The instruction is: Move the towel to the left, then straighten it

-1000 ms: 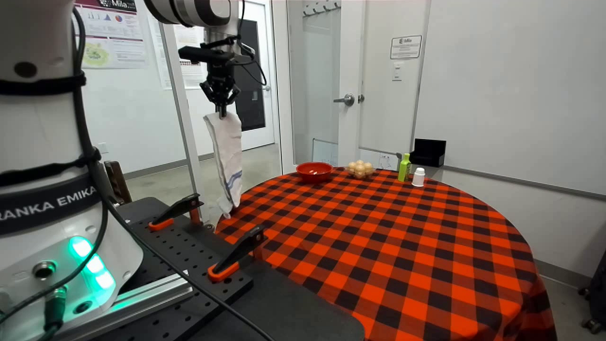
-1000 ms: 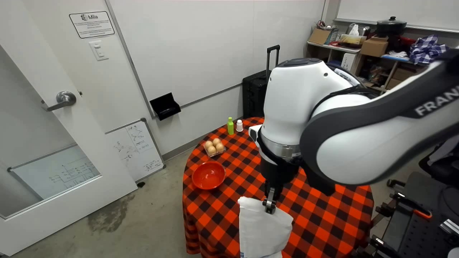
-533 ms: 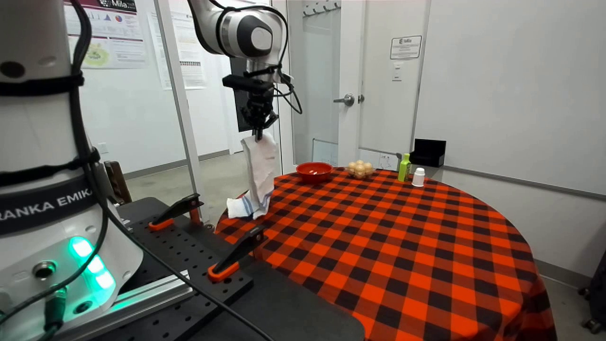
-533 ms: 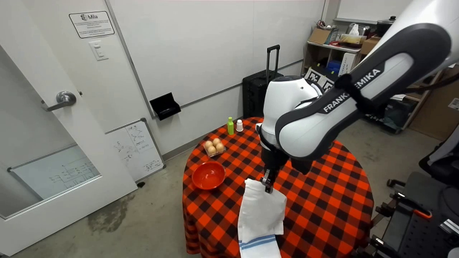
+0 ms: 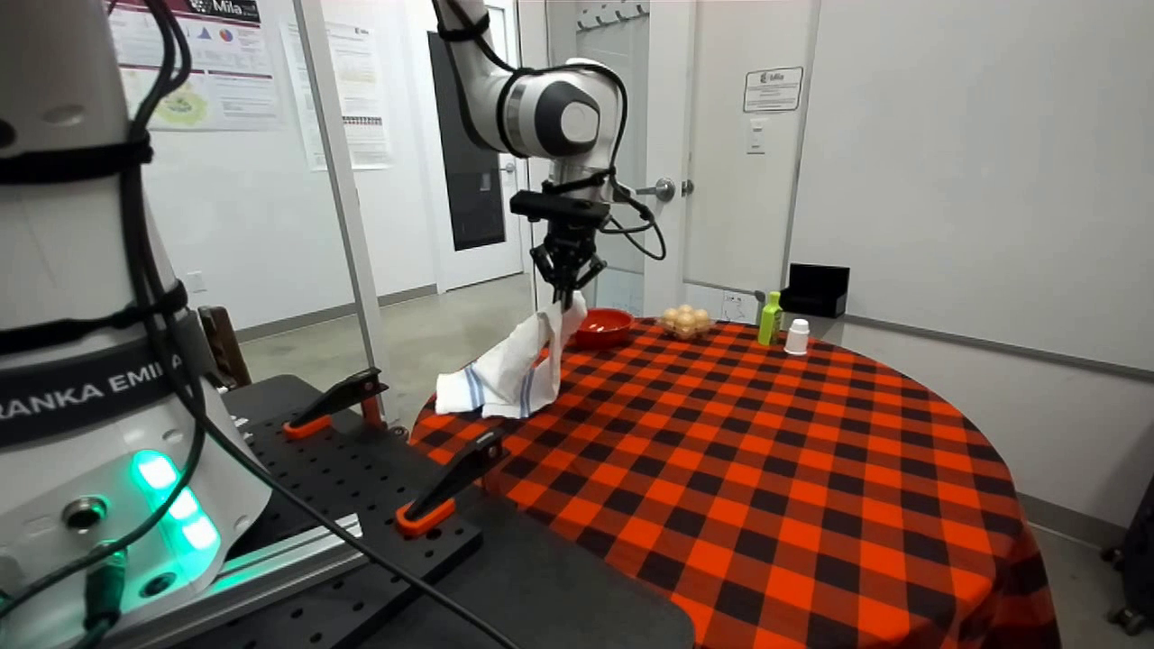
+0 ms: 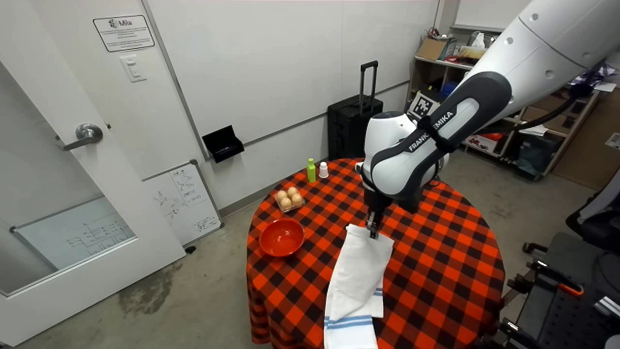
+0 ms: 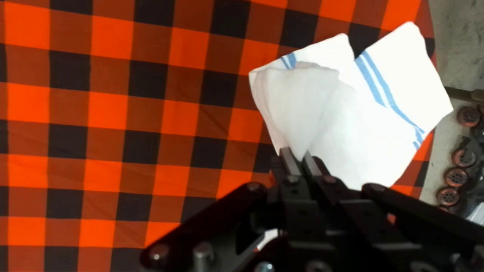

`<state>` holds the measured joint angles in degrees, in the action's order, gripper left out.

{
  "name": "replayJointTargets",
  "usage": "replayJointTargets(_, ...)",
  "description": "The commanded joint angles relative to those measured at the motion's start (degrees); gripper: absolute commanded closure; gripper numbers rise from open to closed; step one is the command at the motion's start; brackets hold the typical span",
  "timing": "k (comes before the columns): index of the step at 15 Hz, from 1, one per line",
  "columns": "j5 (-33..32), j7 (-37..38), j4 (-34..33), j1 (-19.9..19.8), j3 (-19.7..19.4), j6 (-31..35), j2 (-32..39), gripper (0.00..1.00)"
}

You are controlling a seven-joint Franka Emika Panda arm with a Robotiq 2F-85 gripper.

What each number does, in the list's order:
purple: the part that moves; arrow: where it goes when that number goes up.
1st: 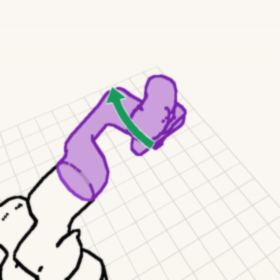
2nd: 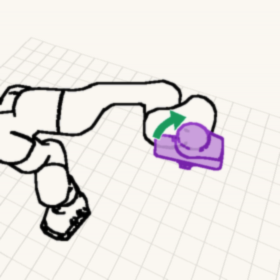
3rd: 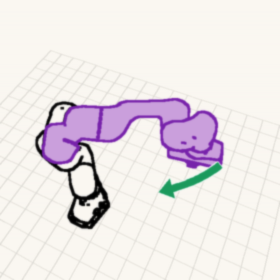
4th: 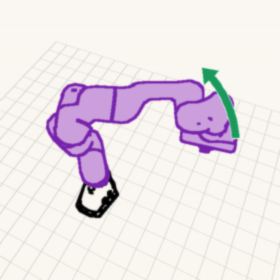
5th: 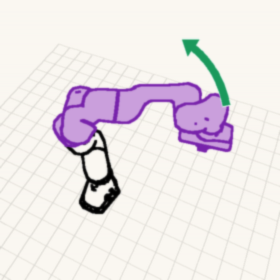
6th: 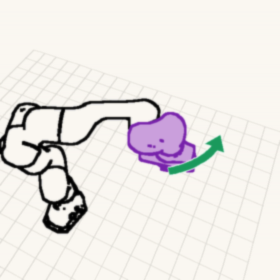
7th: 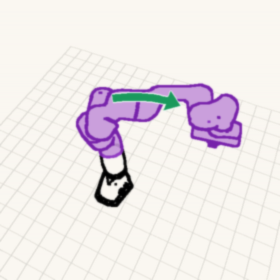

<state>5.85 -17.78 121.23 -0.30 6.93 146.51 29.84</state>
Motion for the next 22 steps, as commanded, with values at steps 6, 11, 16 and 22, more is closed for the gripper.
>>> replayJointTargets(6, -10.8, -7.8, -10.7, -4.6, -2.9, 5.0, 11.1, 0.99)
replayJointTargets(11, -13.6, -9.1, -14.7, -6.4, -3.1, 6.0, 15.8, 0.69)
replayJointTargets(16, -12.8, -9.0, -17.6, -8.2, -2.1, 7.3, 17.9, 0.34)
replayJointTargets(22, -10.4, -6.5, -14.6, -8.2, 0.3, 3.8, 13.7, 0.0)
